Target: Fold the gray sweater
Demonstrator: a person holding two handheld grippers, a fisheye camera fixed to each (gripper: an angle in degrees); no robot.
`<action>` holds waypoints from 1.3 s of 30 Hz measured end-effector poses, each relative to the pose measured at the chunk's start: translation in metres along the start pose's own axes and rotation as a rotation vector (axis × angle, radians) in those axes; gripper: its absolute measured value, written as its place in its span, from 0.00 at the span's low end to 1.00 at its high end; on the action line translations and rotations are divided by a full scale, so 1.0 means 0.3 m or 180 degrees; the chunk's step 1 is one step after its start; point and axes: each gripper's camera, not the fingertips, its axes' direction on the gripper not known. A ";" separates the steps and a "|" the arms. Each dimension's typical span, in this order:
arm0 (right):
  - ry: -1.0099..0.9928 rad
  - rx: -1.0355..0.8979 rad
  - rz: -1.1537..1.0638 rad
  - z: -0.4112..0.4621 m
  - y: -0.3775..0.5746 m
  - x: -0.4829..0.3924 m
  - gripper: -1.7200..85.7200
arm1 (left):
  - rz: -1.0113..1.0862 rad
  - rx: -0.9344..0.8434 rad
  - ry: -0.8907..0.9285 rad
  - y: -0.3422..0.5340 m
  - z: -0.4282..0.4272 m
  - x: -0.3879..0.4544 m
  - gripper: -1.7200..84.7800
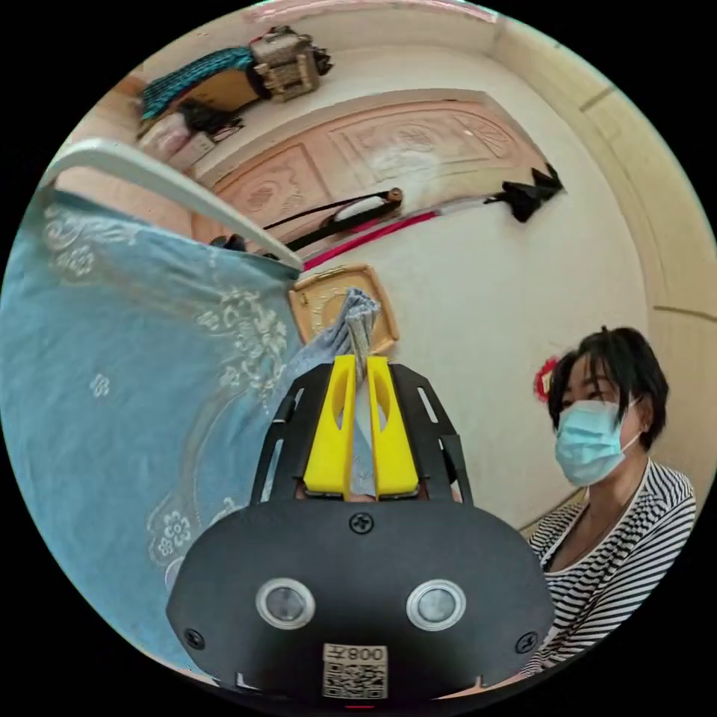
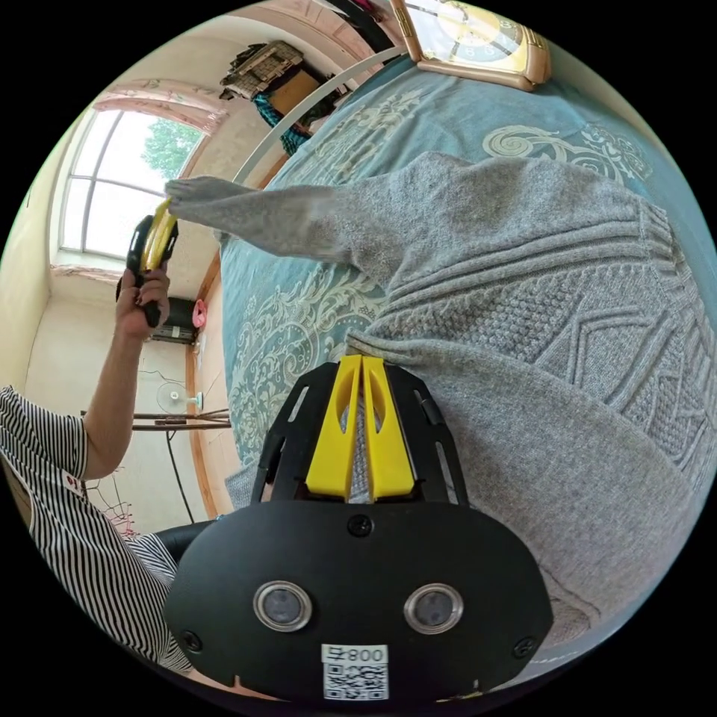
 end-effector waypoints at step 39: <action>-0.2668 0.0042 0.0325 -0.374 0.066 0.895 0.04 | 0.2169 -0.2839 0.0534 1.012 1.069 0.769 0.05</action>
